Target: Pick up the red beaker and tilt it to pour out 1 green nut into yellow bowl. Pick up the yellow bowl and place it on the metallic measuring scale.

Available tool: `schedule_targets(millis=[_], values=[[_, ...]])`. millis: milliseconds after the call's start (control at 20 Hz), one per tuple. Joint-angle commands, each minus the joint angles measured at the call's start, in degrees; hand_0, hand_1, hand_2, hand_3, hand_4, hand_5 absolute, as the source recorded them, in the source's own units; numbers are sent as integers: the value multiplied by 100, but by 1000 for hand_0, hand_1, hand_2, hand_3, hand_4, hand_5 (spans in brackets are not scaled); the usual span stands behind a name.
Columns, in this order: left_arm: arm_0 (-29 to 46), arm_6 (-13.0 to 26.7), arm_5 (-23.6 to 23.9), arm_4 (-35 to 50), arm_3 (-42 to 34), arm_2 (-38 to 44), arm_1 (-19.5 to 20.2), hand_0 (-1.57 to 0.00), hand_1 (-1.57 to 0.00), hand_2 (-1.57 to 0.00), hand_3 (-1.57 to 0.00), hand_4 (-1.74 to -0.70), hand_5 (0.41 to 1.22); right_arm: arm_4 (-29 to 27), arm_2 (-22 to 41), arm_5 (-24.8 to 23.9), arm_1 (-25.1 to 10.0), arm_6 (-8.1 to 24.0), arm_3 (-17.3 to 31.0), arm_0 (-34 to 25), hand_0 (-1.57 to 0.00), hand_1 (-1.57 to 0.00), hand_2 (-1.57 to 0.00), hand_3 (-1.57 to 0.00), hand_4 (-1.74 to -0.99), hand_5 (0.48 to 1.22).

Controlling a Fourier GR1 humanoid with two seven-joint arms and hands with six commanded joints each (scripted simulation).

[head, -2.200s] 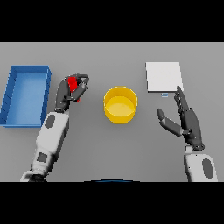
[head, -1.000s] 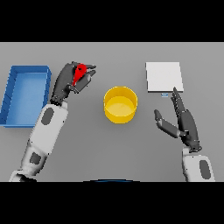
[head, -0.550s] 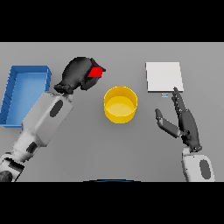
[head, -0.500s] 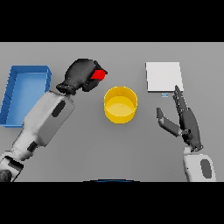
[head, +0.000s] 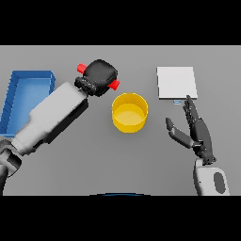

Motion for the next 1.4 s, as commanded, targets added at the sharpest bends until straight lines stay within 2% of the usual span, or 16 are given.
schedule_targets(millis=[0, 200, 350, 550, 750, 950, 1050, 1200, 1300, 1350], values=[[-130, 42, -111, -129, 99, -196, -26, -1571, -1571, -1571, -1315, -1685, 1217, -4, -29, -25, -2, 26, 21, -21, 1, 1, 1, 1, -1292, 635], [-645, -122, -517, -343, 345, -725, -97, -1571, -1571, -1571, -1203, -1709, 1219, -111, -65, 30, -7, 76, 13, -85, 1, 1, 1, 1, -1301, 607], [-942, -281, -546, -587, 453, -1150, -119, -1571, -1571, -1571, -1383, -1723, 1220, -87, -54, 30, 10, -16, 64, -101, 1, 1, 1, 1, -1299, 605], [-1221, -387, -580, -874, 601, -1684, -231, -1571, -1571, -1571, -1494, -1733, 1221, -17, -69, 19, -72, -2, 71, -76, 1, 1, 1, 1, -1299, 601], [-1387, -387, -559, -1154, 706, -2198, -253, -1571, -1571, -1571, -1539, -1737, 1221, -56, -93, 20, -67, 54, 84, -67, 1, 1, 1, 1, -1287, 604], [-1728, -639, -755, -1362, 881, -2726, -443, -1571, -1571, -1571, -1558, -1740, 1221, 71, -49, -58, -57, -31, 33, -23, 1, 1, 1, 1, -1290, 607], [-1817, -638, -824, -1373, 1002, -2867, -529, -1571, -1571, -1571, -1563, -1740, 1221, 20, -98, -65, -79, 76, 27, -91, 1, 1, 1, 1, -1280, 601], [-1989, -746, -873, -1439, 1144, -3135, -576, -1571, -1571, -1571, -1567, -1740, 1221, 175, -6, -127, -36, -51, 20, -40, 1, 1, 1, 1, -1277, 598], [-2089, -770, -873, -1478, 1210, -3290, -586, -1571, -1571, -1571, -1568, -1741, 1221, 107, -81, -85, -104, 29, 78, -88, 1, 1, 1, 1, -1268, 589], [-2101, -746, -851, -1482, 1260, -3347, -619, -1571, -1571, -1571, -1569, -1741, 1221, 140, -47, -88, -73, -105, 103, -12, 1, 1, 1, 1, -1264, 588]])
